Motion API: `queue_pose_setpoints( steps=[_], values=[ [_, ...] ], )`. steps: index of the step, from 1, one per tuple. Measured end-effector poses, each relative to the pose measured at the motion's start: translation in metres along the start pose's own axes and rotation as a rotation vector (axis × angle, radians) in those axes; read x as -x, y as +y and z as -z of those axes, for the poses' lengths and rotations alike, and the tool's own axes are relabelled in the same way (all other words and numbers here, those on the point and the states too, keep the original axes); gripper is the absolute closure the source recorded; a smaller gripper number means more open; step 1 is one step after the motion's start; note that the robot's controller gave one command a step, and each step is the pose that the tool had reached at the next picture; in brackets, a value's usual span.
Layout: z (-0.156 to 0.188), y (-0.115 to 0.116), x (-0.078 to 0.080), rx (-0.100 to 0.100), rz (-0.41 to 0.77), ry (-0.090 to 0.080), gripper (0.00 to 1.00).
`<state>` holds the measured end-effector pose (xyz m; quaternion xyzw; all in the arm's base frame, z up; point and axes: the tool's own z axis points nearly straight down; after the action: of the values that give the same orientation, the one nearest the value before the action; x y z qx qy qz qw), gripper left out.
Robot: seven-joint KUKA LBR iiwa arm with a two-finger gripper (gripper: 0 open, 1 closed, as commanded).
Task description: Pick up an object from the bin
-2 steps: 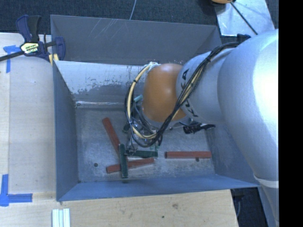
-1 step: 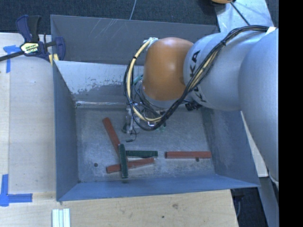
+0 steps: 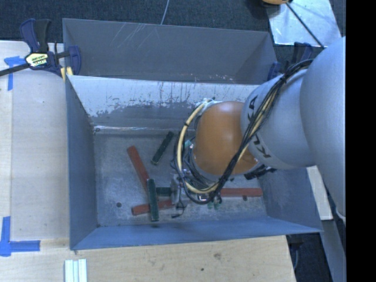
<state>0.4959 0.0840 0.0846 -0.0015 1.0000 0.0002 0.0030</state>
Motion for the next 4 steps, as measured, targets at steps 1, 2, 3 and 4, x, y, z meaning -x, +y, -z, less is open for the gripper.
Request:
queue_pose_setpoints(
  steps=[1,2,3,4],
  values=[
    [0.036,0.019,0.019,-0.002,0.008,0.011,1.0],
    [-0.015,0.027,0.032,0.0,0.051,0.005,0.0],
    [-0.012,0.028,0.033,0.001,0.052,0.001,1.0],
    [-0.012,0.028,0.033,0.001,0.051,0.001,1.0]
  ],
)
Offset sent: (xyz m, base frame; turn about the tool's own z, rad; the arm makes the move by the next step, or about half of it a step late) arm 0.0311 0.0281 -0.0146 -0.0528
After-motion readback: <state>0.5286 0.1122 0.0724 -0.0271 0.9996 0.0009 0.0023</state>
